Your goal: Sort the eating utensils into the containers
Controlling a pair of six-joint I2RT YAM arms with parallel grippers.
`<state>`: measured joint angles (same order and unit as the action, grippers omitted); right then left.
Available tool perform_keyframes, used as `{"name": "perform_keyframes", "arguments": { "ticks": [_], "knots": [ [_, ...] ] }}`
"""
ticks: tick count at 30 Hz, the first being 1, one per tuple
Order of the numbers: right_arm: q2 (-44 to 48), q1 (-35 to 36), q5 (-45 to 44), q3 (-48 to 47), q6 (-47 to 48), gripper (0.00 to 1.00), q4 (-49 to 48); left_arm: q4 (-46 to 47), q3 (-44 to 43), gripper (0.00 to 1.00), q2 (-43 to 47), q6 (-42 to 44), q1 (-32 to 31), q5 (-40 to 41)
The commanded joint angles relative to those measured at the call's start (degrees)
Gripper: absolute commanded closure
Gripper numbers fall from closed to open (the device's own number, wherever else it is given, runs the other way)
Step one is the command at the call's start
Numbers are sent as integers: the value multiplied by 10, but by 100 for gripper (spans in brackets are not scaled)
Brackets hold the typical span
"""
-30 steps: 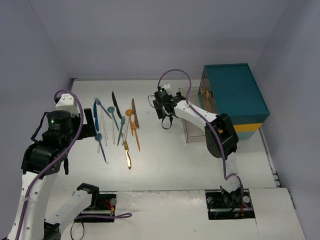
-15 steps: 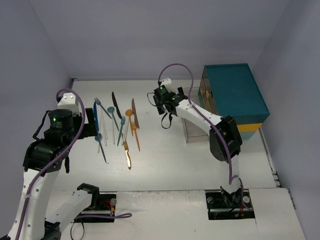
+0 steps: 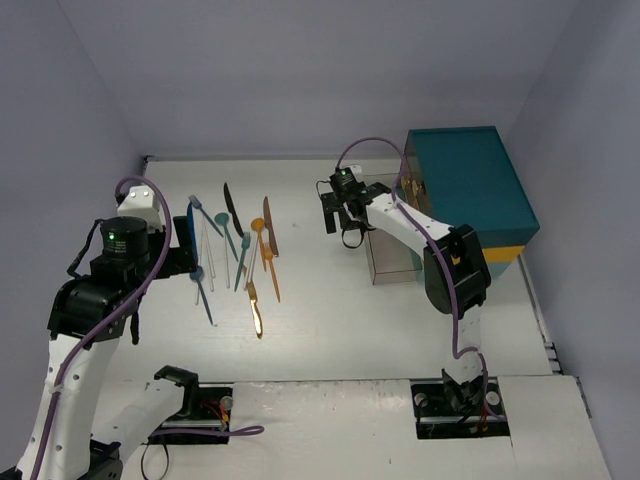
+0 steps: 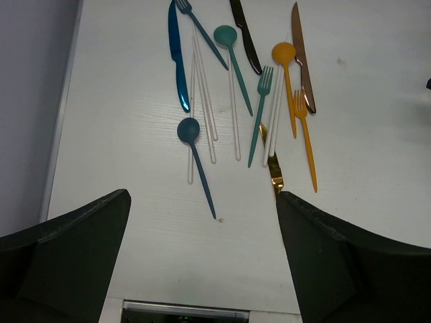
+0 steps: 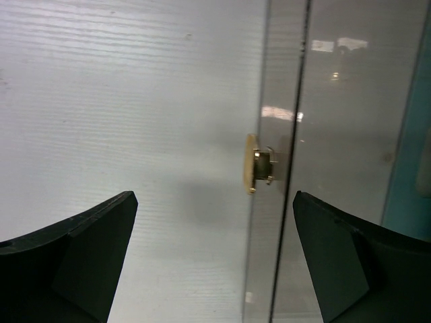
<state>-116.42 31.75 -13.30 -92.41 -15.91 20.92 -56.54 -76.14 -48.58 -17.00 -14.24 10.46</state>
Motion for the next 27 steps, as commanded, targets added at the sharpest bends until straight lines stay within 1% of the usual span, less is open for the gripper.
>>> {"name": "perform_keyframes", "arguments": {
  "ticks": [1, 5, 19, 27],
  "knots": [
    [-19, 14, 43, -47, -24, 1, -7, 10, -10, 12, -8, -13, -3, -3],
    [-30, 18, 50, -70, -30, 1, -7, 3, -5, 12, -9, -19, -3, -6],
    [-34, 24, 53, -97, -40, 1, -7, -1, 3, 12, -23, -33, -3, -29],
    [-53, 27, 61, -131, -51, 1, -7, -1, 5, 12, -24, -42, -3, -42]
  ]
}}
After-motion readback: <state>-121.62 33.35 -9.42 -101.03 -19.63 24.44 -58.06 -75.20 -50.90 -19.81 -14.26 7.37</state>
